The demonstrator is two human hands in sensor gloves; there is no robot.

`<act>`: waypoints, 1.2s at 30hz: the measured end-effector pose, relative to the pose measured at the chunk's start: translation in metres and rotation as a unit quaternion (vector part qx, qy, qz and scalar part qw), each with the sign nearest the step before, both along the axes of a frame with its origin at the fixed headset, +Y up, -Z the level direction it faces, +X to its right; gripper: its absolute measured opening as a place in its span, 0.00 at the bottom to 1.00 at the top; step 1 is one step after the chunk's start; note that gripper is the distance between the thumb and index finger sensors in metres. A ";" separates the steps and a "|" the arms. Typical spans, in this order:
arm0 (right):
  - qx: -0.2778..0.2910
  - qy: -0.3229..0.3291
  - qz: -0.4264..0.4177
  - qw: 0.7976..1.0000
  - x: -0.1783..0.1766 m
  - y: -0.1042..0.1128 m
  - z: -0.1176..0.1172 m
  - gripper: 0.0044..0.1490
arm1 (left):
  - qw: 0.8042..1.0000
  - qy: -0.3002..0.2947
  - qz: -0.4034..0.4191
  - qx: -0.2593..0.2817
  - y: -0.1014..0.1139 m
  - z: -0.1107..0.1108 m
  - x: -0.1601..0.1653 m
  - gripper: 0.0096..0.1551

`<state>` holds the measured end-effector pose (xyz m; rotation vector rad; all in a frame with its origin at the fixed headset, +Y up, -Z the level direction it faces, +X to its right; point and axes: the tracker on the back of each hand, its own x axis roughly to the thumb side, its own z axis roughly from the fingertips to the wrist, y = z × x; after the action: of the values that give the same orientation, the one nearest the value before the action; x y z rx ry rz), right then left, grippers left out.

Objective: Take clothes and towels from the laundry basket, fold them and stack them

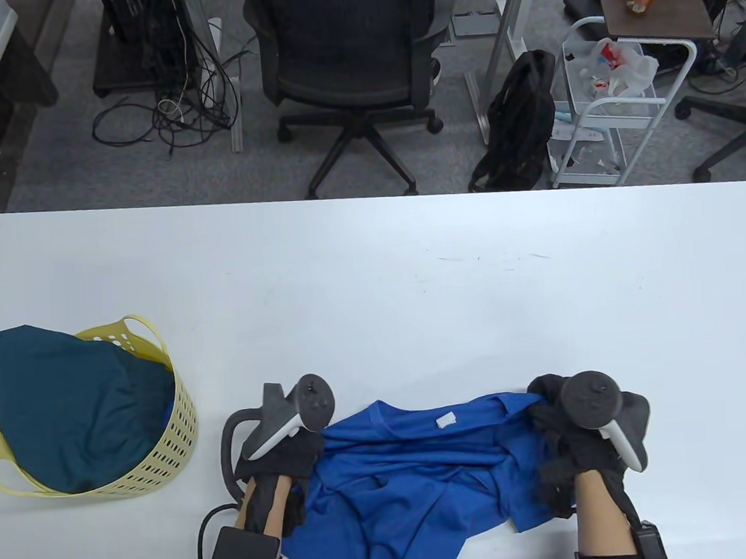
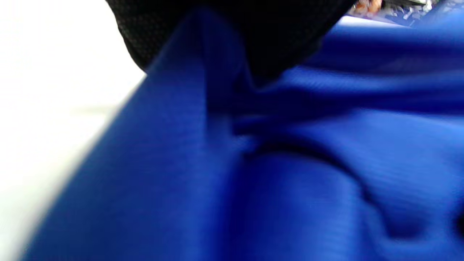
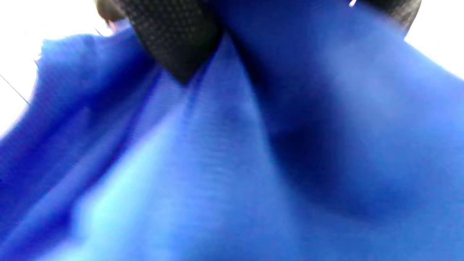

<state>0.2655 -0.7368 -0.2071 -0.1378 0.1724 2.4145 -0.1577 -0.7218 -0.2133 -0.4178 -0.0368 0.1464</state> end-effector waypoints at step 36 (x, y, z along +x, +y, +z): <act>-0.060 0.125 -0.053 0.989 -0.005 0.012 0.001 0.36 | 0.975 0.126 -0.056 0.171 0.020 0.008 -0.030 0.26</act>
<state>0.2607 -0.7244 -0.2060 0.1191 0.4299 2.3094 -0.1874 -0.7021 -0.2055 -0.0538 0.2093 0.0779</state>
